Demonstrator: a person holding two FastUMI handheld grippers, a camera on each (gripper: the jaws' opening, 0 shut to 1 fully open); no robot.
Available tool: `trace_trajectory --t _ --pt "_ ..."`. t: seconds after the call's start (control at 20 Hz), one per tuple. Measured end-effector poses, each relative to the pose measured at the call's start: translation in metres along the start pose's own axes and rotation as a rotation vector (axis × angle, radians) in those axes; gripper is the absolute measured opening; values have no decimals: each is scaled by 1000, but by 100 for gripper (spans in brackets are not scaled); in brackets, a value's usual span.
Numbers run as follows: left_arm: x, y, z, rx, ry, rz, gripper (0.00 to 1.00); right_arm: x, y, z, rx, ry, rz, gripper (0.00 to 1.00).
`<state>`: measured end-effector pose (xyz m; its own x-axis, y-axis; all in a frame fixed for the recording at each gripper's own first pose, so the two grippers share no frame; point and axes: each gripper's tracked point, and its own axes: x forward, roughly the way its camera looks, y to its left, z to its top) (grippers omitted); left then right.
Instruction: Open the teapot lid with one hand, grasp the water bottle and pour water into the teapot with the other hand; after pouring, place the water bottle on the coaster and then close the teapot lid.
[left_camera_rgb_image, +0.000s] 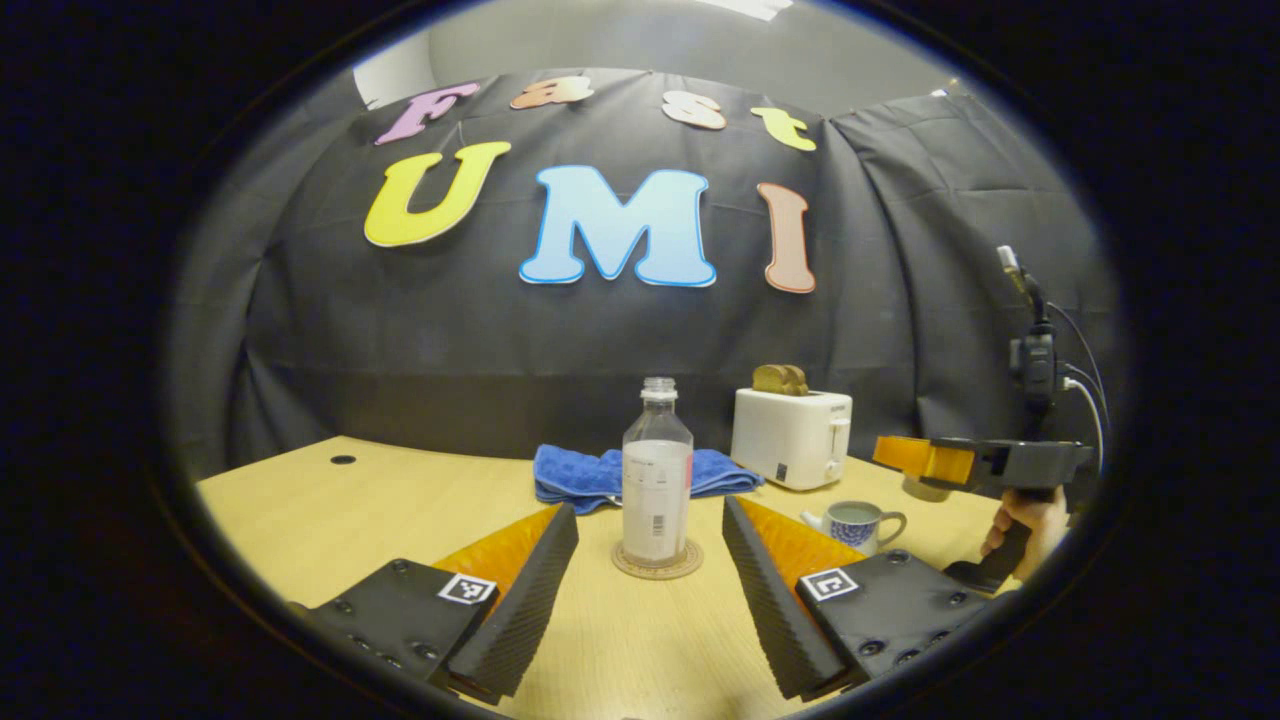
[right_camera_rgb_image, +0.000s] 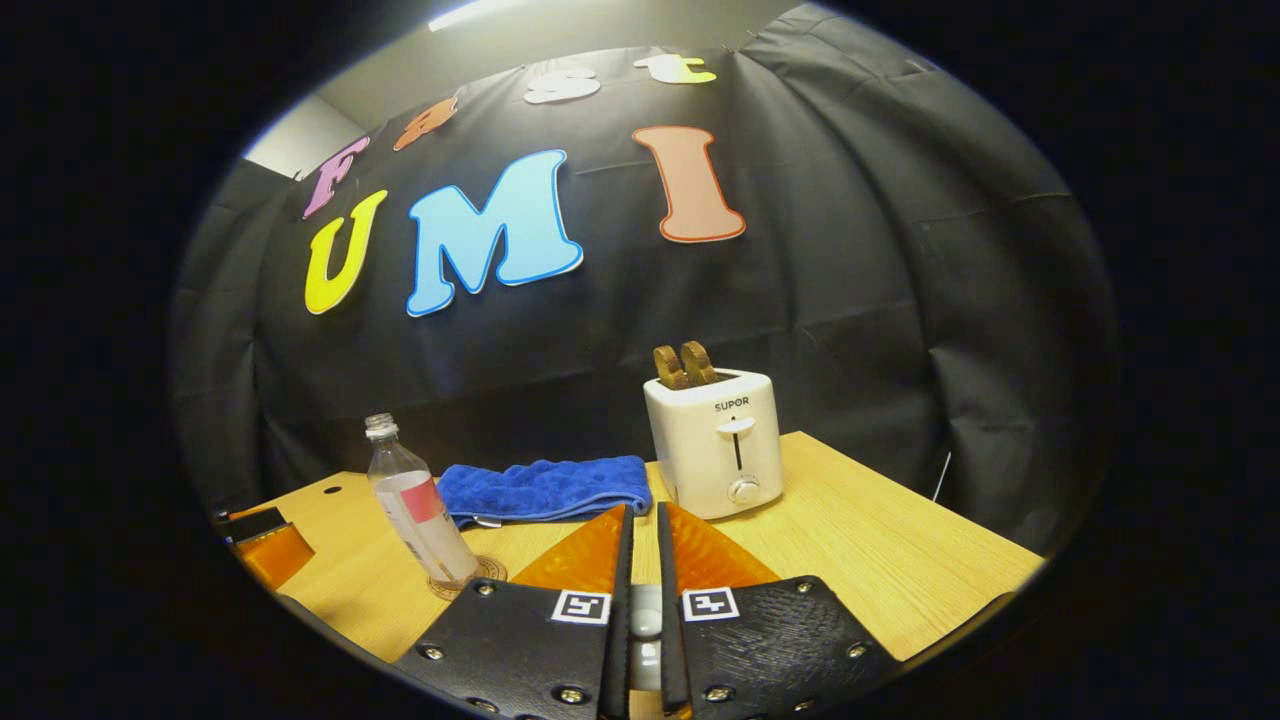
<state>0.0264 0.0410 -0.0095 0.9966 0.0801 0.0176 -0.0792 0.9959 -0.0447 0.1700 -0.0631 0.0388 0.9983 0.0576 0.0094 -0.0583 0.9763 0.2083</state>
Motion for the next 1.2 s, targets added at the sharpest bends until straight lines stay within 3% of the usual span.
trace_trajectory --t 0.15,0.3,0.5,0.7,0.75,0.85,1.2 --pt "-4 -5 8 36 -15 -9 100 18 21 -6 17 22 48 12" --pt "-5 -14 22 45 -42 -40 100 39 24 -17 -7 52 51 12" --pt "-4 -17 29 53 -17 -73 100 51 25 -28 49 72 68 12" --pt "-2 -23 31 57 -2 -94 100 55 18 -37 24 88 41 12" --pt "-3 -25 29 55 8 -103 100 55 17 -40 27 95 37 16" --pt "-3 -33 28 58 12 -125 100 56 19 -42 35 101 43 12" --pt "-6 -35 35 67 -3 -139 100 56 19 -48 -92 103 -4 12"
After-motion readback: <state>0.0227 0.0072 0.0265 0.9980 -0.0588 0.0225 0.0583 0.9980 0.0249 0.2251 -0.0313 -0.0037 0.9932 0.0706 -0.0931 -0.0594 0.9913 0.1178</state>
